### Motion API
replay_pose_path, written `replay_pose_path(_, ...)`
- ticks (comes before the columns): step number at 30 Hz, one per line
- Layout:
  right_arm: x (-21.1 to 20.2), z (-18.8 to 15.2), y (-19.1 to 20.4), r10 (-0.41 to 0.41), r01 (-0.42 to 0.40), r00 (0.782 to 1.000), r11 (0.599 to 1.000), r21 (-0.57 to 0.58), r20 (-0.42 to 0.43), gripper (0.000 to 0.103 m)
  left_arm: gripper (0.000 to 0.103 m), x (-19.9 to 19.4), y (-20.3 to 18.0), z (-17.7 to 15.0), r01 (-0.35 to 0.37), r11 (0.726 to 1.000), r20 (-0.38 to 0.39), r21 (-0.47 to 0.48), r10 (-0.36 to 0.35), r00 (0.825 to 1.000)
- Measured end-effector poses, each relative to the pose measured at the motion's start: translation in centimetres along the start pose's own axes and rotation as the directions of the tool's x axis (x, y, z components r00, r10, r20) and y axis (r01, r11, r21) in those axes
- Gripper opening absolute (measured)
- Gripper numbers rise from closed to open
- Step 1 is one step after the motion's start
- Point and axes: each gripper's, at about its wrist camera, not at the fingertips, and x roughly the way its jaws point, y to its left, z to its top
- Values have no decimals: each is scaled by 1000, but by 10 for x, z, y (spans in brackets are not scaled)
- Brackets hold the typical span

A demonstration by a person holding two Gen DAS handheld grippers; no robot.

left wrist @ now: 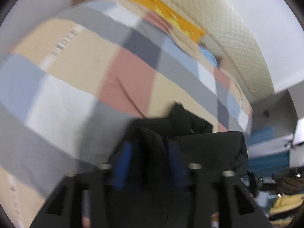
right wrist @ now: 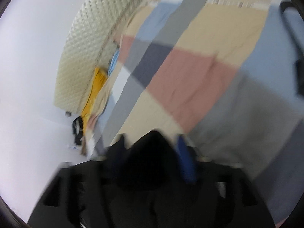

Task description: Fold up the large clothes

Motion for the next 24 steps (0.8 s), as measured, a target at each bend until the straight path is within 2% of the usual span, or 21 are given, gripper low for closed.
replay_pose_path(4,-37,2,15,-36,40,999,993,-109,37,66,57,-46,-5,-15,-58,995,107,80,49,993)
replay_pose_path(8,-52,-16,49,-42,55,998,962,-268,56,66,57,-49,-42,-35,-97,973,176,208,60,983)
replay_pose_path(12,-37,-57,99,-33,43,999,891,-453,30,66,57,-22,-95,-66,-122,936,224,329,48,973)
replay_pose_path(16,-10,-95,124,-28,30,1000,821,-569,13,66,57,23,-147,-94,-161,883,261,440,46,964)
replay_pose_path(18,9,-116,134,-33,27,999,777,-629,2,66,57,41,-164,-103,-175,862,272,476,45,961)
replay_pose_path(20,28,-135,143,-46,42,999,720,-692,13,66,57,63,-184,-106,-210,828,286,520,63,956)
replay_pose_path(23,50,-149,150,-61,80,997,655,-752,52,66,57,82,-202,-104,-274,789,346,550,84,934)
replay_pose_path(24,58,-150,151,-61,88,996,646,-758,63,66,57,91,-206,-100,-308,773,371,555,101,923)
